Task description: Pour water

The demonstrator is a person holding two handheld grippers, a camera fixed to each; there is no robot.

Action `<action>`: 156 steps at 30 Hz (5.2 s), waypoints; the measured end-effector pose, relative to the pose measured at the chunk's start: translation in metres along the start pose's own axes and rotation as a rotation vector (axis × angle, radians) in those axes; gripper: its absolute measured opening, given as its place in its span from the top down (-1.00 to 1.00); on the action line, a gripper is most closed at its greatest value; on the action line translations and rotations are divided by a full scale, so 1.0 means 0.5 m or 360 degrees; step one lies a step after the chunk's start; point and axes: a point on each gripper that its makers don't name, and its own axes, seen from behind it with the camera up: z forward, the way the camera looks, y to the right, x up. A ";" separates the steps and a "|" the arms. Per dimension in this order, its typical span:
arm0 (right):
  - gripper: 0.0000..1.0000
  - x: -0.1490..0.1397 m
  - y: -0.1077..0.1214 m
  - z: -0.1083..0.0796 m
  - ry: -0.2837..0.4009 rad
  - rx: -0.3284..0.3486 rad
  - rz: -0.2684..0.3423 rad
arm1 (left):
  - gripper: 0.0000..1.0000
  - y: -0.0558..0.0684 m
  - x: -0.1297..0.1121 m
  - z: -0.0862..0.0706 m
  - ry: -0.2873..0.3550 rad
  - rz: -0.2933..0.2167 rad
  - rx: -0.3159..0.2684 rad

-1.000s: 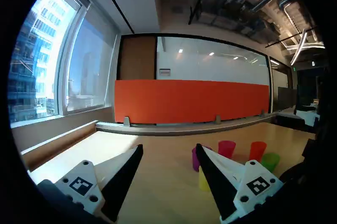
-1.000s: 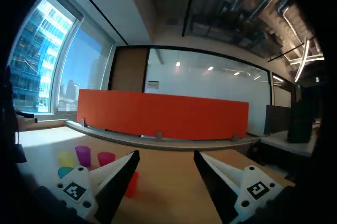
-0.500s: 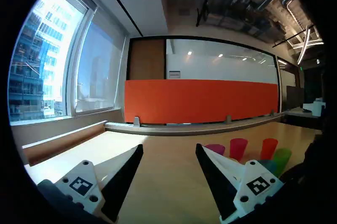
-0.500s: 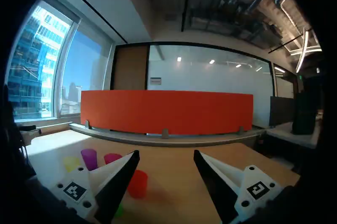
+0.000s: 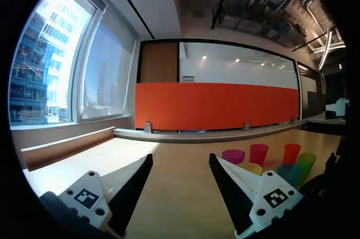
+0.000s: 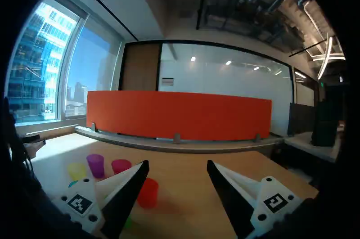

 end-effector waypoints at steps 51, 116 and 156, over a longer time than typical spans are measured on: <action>-0.99 0.005 0.012 -0.008 0.0052 0.0013 0.0008 | -0.85 0.009 -0.036 0.008 -0.0082 0.0033 -0.0018; -0.98 -0.161 0.130 0.028 0.0021 -0.0093 0.0083 | -0.85 0.012 -0.037 0.007 -0.0082 0.0035 -0.0018; -0.98 -0.162 0.125 0.024 0.0012 -0.0094 0.0086 | -0.85 0.011 -0.036 0.007 -0.0082 0.0035 -0.0018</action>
